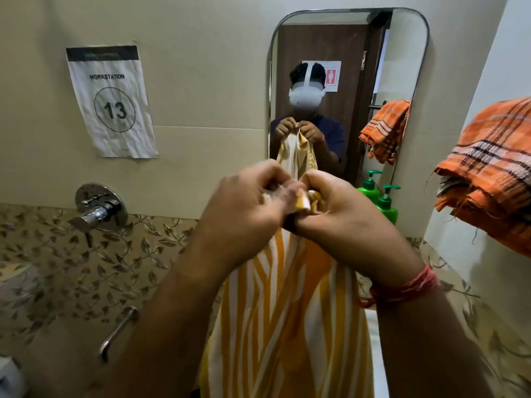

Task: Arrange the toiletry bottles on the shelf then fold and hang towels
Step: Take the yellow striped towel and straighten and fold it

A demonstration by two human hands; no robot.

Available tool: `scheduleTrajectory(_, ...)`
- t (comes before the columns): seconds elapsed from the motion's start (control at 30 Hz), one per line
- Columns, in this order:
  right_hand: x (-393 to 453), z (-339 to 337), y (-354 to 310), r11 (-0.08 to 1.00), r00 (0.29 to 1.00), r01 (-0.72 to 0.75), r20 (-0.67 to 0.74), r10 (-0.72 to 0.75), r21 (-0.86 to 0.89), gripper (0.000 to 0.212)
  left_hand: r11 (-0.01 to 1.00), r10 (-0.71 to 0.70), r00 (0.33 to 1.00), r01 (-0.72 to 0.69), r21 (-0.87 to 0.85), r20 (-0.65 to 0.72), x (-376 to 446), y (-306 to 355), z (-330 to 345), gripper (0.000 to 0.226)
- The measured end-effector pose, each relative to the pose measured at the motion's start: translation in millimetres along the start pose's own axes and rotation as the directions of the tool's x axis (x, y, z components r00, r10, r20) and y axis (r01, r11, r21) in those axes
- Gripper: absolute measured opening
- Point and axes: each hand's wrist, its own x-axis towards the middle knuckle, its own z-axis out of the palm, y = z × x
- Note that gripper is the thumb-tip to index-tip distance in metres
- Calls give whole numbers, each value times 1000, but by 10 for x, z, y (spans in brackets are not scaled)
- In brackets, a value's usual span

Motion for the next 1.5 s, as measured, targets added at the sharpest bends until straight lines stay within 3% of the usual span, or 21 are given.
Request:
scheduleTrajectory(0.07, -20, -26, 51, 999, 999, -8, -32, 9, 35, 19, 997, -75, 963, 81, 14, -260, 27, -131, -21, 13)
scheduleTrajectory(0.17, -27, -148, 178, 994, 981, -33, -184, 52, 105, 12, 980, -133, 840, 192, 59, -527, 55, -394, -138, 13)
scheduleTrajectory(0.23, -24, -205, 232, 994, 974, -41, -218, 63, 105, 11, 971, -134, 783, 227, 79, -608, 63, -515, -214, 10)
scheduleTrajectory(0.33, -25, -217, 263, 998, 977, -29, -208, 39, 54, 16, 962, -96, 763, 237, 138, -639, 65, -565, -238, 10)
scheduleTrajectory(0.4, -19, -195, 230, 999, 986, -2, -169, 11, 54, 17, 972, -61, 811, 181, 150, -582, 64, -516, -213, 13)
scheduleTrajectory(0.43, -17, -178, 200, 998, 991, 18, -133, -10, 56, 17, 988, -51, 869, 115, 101, -493, 59, -477, -190, 22)
scheduleTrajectory(0.5, 3, -140, 114, 997, 996, 74, -55, -73, 31, 14, 993, -10, 988, -9, -121, -155, 59, -377, -135, 47)
scheduleTrajectory(0.57, 28, -106, 46, 992, 992, 128, -4, -128, 15, 11, 968, 52, 982, -5, -252, 182, 70, -276, -69, 56)
scheduleTrajectory(0.63, 49, -93, 30, 990, 990, 140, -11, -139, 32, 9, 956, 45, 954, 46, -291, 296, 84, -243, -6, 41)
scheduleTrajectory(0.77, 21, -92, 112, 992, 991, 117, -64, -113, 51, 4, 946, -10, 971, 86, -312, 238, 119, -270, -18, 18)
scheduleTrajectory(0.83, -6, -117, 189, 993, 991, 81, -115, -71, 86, 10, 959, -17, 989, 58, -277, 149, 126, -322, -57, 15)
scheduleTrajectory(0.93, -55, -156, 306, 977, 999, 9, -39, -1, 215, 25, 980, -50, 997, 37, -197, -63, 150, -384, -122, 17)
scheduleTrajectory(1.03, -114, -189, 382, 925, 998, -62, -5, 69, 376, 34, 981, -157, 908, 98, -168, -387, 197, -464, -219, 21)
scheduleTrajectory(1.1, -133, -233, 395, 901, 994, -64, -55, 97, 429, 40, 979, -198, 866, 149, -142, -459, 193, -493, -257, 18)
scheduleTrajectory(1.17, -117, -254, 351, 926, 992, -26, -102, 69, 377, 39, 969, -207, 916, 143, -201, -345, 168, -486, -241, 2)
scheduleTrajectory(1.23, -70, -204, 232, 967, 995, 34, -96, -10, 253, 29, 956, -111, 990, 84, -281, -83, 141, -392, -171, 27)
scheduleTrajectory(1.33, -2, -78, 104, 992, 994, 92, -62, -87, 86, 22, 942, 39, 966, 50, -331, 256, 131, -243, -65, 40)
scheduleTrajectory(1.4, 14, -45, 104, 998, 995, 67, -70, -67, -14, 25, 964, 43, 953, 39, -263, 300, 108, -198, -43, 30)
scheduleTrajectory(1.5, -16, -62, 161, 997, 999, 1, -48, -4, -78, 17, 973, 14, 976, 37, -227, 219, 89, -228, -95, 15)
